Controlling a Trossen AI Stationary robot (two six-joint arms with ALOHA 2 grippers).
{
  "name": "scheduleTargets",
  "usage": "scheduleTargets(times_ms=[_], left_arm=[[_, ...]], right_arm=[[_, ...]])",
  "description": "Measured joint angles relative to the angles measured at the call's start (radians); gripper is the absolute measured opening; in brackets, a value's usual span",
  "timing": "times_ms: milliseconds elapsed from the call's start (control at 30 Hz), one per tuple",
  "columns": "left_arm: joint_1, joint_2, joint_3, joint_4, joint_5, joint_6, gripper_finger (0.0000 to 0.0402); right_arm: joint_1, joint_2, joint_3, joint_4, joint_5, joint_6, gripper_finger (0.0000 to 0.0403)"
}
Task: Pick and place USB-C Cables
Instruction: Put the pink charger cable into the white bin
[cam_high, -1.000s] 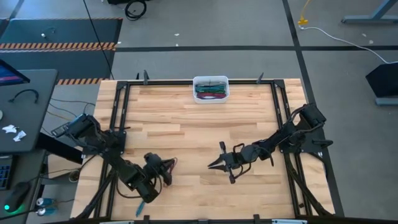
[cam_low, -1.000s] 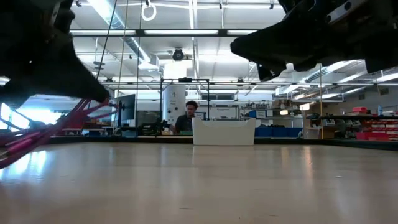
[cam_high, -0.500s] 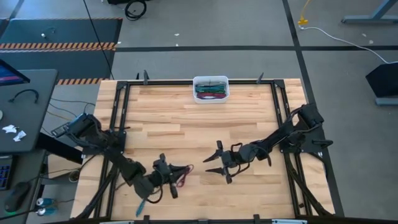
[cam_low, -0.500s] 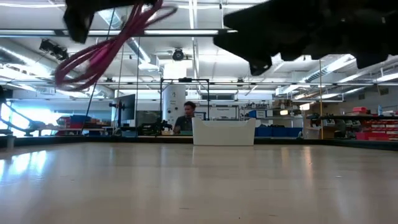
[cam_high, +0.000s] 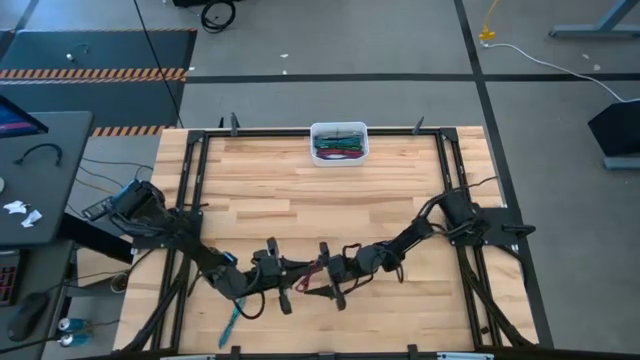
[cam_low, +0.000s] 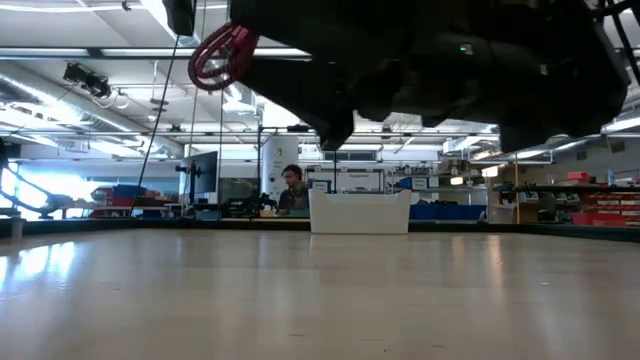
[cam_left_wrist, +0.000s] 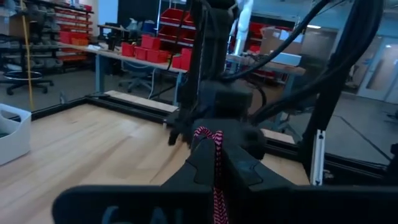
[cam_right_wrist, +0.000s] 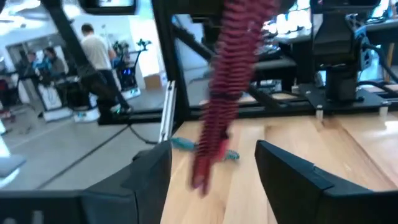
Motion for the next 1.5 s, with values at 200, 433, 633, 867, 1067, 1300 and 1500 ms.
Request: scheduleTargets(times_ms=[200, 433, 633, 867, 1067, 1300, 1500], left_arm=[[0.000, 0.000, 0.000, 0.010, 0.001, 0.000, 0.0013], [-0.010, 0.000, 0.000, -0.009, 0.001, -0.014, 0.0053], [-0.041, 0.000, 0.000, -0.099, 0.001, -0.046, 0.0137], [-0.048, 0.000, 0.001, -0.504, 0.004, -0.373, 0.0191], [-0.039, 0.018, 0.001, -0.923, 0.051, -0.848, 0.0185], [-0.035, 0.064, 0.000, -0.986, 0.045, -0.945, 0.0164], [-0.033, 0.077, 0.000, -0.966, 0.054, -0.945, 0.0151]], right_arm=[[0.001, 0.032, 0.034, 0.030, 0.051, -0.004, 0.0181], [0.002, -0.041, -0.064, 0.018, 0.140, -0.066, 0.0031], [0.001, -0.231, -0.219, -0.190, 0.361, -0.079, 0.0036], [-0.012, -0.545, -0.300, -0.685, 0.504, -0.071, 0.0025], [-0.147, -0.705, -0.129, -1.228, 0.477, -0.087, 0.0025], [-0.425, -0.612, 0.203, -1.648, 0.408, -0.300, 0.0025], [-0.624, -0.432, 0.423, -1.815, 0.384, -0.511, 0.0024]])
